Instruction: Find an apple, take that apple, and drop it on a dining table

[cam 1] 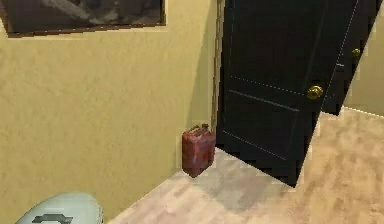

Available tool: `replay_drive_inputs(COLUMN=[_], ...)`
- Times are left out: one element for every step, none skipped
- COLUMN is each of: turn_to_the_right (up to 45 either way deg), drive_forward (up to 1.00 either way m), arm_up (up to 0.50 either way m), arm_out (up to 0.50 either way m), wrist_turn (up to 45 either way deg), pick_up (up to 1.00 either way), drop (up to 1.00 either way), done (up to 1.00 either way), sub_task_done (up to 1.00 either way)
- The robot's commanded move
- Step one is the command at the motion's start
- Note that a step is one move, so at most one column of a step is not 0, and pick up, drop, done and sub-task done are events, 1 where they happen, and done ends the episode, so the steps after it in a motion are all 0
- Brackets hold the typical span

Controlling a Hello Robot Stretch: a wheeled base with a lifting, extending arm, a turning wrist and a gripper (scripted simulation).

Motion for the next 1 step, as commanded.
replay_drive_inputs(turn_to_the_right=[-18.0], drive_forward=[0.00], arm_up=[0.00], arm_out=[0.00], wrist_turn=[0.0], pick_up=[0.00], drop=[0.00], done=[0.00], sub_task_done=[0.00])
